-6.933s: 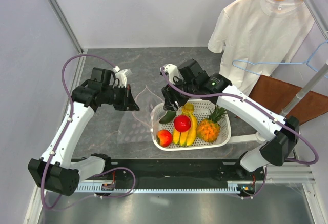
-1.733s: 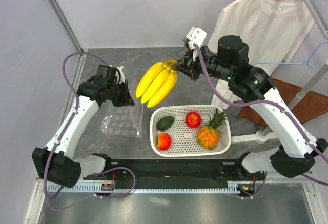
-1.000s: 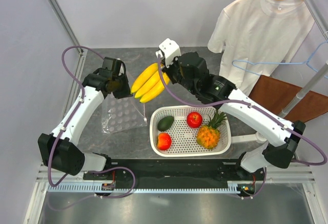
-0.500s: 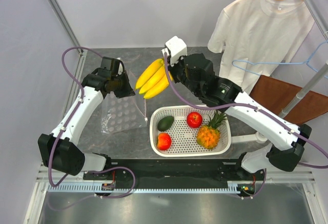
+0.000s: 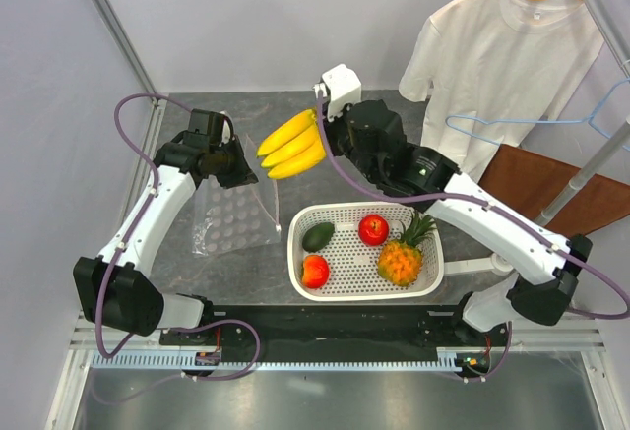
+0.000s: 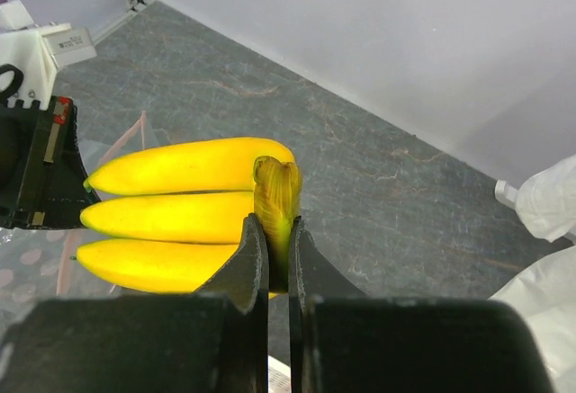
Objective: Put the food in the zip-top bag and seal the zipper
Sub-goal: Place the fake fruit in the zipper food storage bag.
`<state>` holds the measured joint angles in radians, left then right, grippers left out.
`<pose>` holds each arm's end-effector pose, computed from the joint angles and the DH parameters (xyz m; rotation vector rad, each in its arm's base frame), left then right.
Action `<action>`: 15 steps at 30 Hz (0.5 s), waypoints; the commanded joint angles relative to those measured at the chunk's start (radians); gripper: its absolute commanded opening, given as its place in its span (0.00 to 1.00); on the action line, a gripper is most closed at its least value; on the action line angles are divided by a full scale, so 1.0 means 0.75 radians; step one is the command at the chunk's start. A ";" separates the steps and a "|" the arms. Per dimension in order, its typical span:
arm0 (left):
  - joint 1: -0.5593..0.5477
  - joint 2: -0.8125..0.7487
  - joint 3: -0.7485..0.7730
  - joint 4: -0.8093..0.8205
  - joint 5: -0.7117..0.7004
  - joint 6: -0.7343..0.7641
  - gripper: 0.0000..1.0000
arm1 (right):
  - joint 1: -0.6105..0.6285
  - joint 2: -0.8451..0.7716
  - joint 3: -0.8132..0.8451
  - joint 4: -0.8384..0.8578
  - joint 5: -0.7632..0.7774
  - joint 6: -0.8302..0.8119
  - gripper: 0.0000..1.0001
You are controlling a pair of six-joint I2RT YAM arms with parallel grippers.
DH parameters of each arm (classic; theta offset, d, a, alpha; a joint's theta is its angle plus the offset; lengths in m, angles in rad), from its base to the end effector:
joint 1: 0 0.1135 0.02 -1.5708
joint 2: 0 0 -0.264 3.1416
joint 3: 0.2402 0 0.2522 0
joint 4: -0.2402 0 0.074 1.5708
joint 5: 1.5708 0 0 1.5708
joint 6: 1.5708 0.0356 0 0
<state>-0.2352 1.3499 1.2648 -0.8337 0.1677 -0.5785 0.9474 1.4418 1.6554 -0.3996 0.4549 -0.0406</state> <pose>0.2685 -0.0705 0.3233 -0.3648 2.5297 -0.5390 0.1977 0.2481 0.4663 -0.5229 1.6649 0.2660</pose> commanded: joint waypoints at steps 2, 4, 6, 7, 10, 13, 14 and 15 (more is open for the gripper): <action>0.001 0.004 0.026 0.058 0.018 -0.059 0.02 | 0.025 0.078 0.071 0.001 0.058 0.052 0.00; 0.001 0.002 0.021 0.066 0.022 -0.067 0.02 | 0.042 0.106 0.071 -0.001 0.070 0.052 0.00; 0.001 0.004 0.017 0.075 0.018 -0.073 0.02 | 0.064 0.137 0.079 -0.001 0.074 0.050 0.00; 0.001 0.008 0.015 0.085 0.014 -0.081 0.02 | 0.074 0.147 0.081 -0.001 0.099 0.052 0.00; 0.001 0.025 0.011 0.095 0.028 -0.100 0.02 | 0.113 0.192 0.094 0.011 0.168 0.046 0.00; 0.001 0.033 0.017 0.101 0.048 -0.106 0.02 | 0.162 0.246 0.094 0.032 0.256 -0.027 0.00; 0.001 0.033 0.017 0.107 0.055 -0.108 0.02 | 0.166 0.272 0.098 0.030 0.301 -0.046 0.00; 0.001 0.029 0.017 0.109 0.067 -0.108 0.02 | 0.179 0.284 0.096 0.030 0.326 -0.062 0.00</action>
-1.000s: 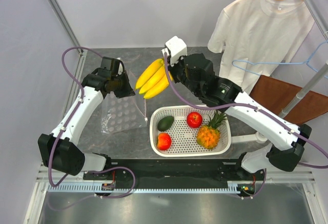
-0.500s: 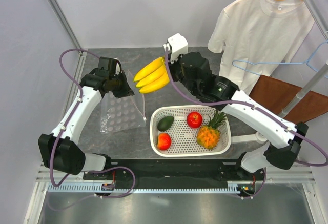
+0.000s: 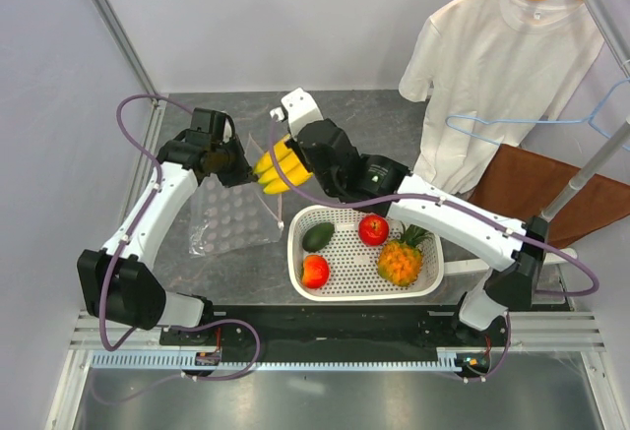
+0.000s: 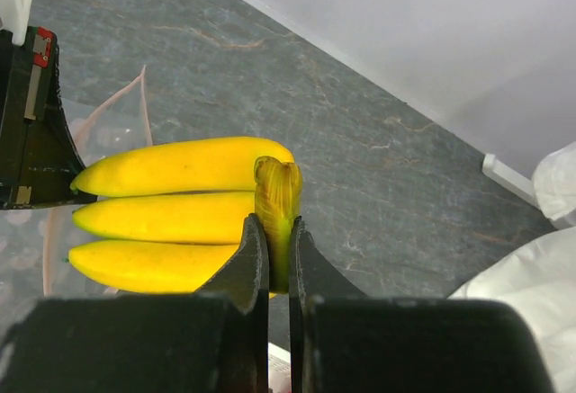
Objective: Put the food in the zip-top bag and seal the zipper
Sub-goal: Place the fake fruit in the zipper food storage bag.
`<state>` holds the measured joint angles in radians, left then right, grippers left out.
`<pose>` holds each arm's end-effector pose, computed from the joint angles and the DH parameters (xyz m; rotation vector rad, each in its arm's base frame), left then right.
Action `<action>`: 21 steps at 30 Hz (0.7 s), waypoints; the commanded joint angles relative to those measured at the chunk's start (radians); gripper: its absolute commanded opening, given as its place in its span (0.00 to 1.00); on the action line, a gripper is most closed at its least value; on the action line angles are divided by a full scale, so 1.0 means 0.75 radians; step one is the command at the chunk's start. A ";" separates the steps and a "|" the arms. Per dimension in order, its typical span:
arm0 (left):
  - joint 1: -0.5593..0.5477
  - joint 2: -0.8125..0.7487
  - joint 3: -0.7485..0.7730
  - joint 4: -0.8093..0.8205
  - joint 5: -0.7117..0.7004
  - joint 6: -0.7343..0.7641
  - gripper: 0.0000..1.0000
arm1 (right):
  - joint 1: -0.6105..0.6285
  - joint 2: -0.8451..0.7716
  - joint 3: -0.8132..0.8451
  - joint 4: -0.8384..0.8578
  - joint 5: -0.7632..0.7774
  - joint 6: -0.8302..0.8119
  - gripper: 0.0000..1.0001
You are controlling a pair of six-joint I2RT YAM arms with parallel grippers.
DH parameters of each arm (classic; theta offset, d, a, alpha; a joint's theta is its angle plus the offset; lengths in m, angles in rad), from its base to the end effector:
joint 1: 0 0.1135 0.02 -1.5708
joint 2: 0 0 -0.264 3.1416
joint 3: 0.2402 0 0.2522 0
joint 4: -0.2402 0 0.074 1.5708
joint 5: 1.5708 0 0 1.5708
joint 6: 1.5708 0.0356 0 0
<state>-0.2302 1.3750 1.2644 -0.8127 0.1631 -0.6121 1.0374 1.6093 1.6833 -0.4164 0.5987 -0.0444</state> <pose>0.2757 -0.0706 0.3180 -0.4173 2.5291 -0.5426 0.2041 0.3062 0.4205 -0.5946 1.7555 0.1169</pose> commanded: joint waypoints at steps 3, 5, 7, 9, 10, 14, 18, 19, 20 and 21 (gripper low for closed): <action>-0.008 -0.019 0.020 0.083 0.097 -0.072 0.02 | 0.083 0.096 0.051 0.081 0.228 -0.170 0.00; -0.006 -0.025 0.022 0.088 0.106 -0.078 0.02 | 0.081 0.098 0.034 0.119 0.257 -0.223 0.00; -0.008 -0.027 0.024 0.090 0.110 -0.090 0.02 | 0.083 0.090 0.026 0.142 0.261 -0.243 0.00; -0.006 -0.023 0.022 0.098 0.148 -0.094 0.02 | 0.085 0.078 0.038 0.132 0.208 -0.205 0.00; -0.006 -0.021 0.018 0.106 0.165 -0.106 0.02 | 0.081 0.067 0.042 0.122 0.176 -0.178 0.00; -0.008 -0.023 -0.029 0.212 0.279 -0.155 0.02 | 0.100 0.006 0.034 0.138 -0.071 0.028 0.00; -0.006 -0.029 -0.037 0.298 0.394 -0.178 0.02 | 0.102 0.000 0.018 0.156 -0.236 0.143 0.00; -0.006 -0.046 -0.037 0.308 0.406 -0.176 0.02 | 0.102 0.012 0.020 0.142 -0.230 0.159 0.00; -0.004 -0.056 -0.039 0.317 0.421 -0.174 0.02 | 0.100 0.016 0.018 0.128 -0.226 0.180 0.00; -0.002 -0.066 -0.041 0.339 0.431 -0.174 0.02 | 0.100 0.022 0.012 0.114 -0.224 0.188 0.00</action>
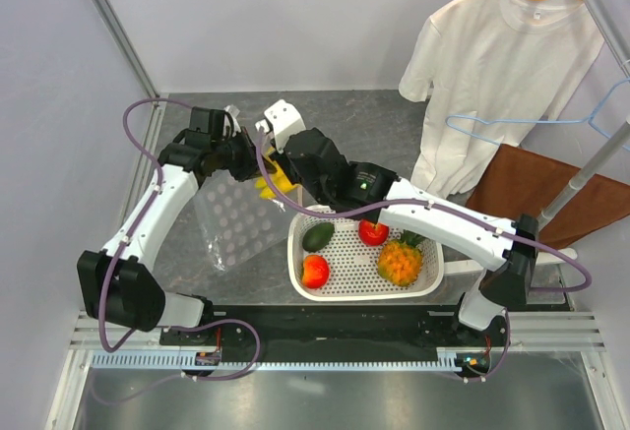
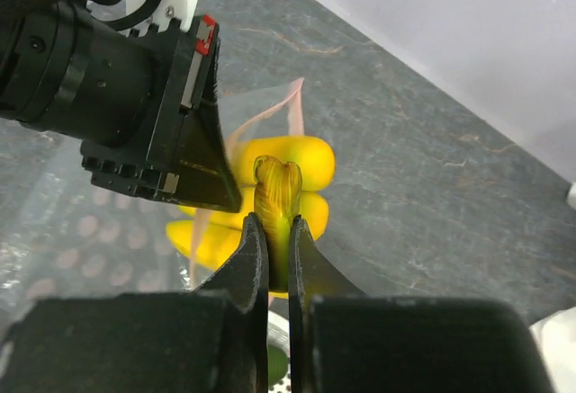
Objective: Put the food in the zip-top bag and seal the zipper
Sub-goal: Place the fake fruit in the zipper food storage bag.
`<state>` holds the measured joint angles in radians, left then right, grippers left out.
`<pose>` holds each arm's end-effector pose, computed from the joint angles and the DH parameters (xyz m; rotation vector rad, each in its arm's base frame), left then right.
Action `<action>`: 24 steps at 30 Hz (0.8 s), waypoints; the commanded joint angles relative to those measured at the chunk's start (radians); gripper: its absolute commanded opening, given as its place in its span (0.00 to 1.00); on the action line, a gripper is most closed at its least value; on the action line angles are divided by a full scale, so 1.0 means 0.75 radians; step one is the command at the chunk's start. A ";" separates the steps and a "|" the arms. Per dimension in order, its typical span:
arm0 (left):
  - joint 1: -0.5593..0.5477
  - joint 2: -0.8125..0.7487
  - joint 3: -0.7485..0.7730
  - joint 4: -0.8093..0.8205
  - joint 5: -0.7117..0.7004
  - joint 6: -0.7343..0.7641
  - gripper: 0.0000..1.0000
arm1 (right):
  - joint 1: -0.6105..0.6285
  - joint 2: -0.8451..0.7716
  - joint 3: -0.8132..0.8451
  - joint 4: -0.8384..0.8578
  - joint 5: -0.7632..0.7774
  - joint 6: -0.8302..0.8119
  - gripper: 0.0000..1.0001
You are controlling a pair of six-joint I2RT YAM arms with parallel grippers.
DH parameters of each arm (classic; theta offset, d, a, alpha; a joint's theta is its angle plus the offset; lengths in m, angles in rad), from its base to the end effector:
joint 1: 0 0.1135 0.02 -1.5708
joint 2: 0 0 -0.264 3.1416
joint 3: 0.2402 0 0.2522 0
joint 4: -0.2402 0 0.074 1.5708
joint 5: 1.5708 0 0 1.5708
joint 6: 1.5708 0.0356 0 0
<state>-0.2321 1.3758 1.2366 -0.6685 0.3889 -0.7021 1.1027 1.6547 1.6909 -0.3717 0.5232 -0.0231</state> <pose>0.2827 -0.0807 0.3206 -0.3877 2.4625 -0.8860 0.1890 0.3344 0.4109 -0.6839 1.7376 0.2484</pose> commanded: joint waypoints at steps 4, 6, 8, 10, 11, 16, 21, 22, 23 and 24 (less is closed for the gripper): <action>0.023 -0.114 -0.023 0.200 0.234 -0.066 0.02 | -0.010 -0.036 -0.046 0.040 -0.164 0.202 0.00; 0.035 -0.126 -0.023 0.210 0.303 -0.058 0.02 | -0.038 -0.040 -0.042 0.027 -0.223 0.249 0.00; 0.048 -0.145 -0.035 0.235 0.375 -0.046 0.02 | -0.096 -0.042 -0.035 0.025 -0.360 0.292 0.00; 0.056 -0.155 -0.045 0.251 0.438 -0.037 0.02 | -0.134 -0.048 -0.011 0.025 -0.500 0.321 0.15; 0.064 -0.163 -0.049 0.251 0.455 -0.023 0.02 | -0.145 -0.054 -0.005 0.025 -0.536 0.321 0.22; 0.103 -0.210 -0.064 0.247 0.529 0.018 0.02 | -0.253 -0.175 -0.027 0.009 -0.693 0.356 0.72; 0.117 -0.247 -0.062 0.210 0.570 0.057 0.02 | -0.310 -0.312 -0.156 -0.026 -0.726 0.342 0.77; 0.117 -0.253 -0.058 0.206 0.574 0.063 0.02 | -0.311 -0.318 -0.176 -0.028 -0.720 0.327 0.77; 0.117 -0.255 -0.057 0.206 0.580 0.067 0.02 | -0.311 -0.322 -0.193 -0.042 -0.714 0.317 0.77; 0.117 -0.259 -0.053 0.198 0.582 0.073 0.02 | -0.311 -0.310 -0.211 -0.050 -0.706 0.309 0.77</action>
<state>-0.1471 1.2167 1.1862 -0.5316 0.7567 -0.6937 0.8680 1.4445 1.5848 -0.3992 0.0212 0.2207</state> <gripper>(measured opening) 0.026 0.771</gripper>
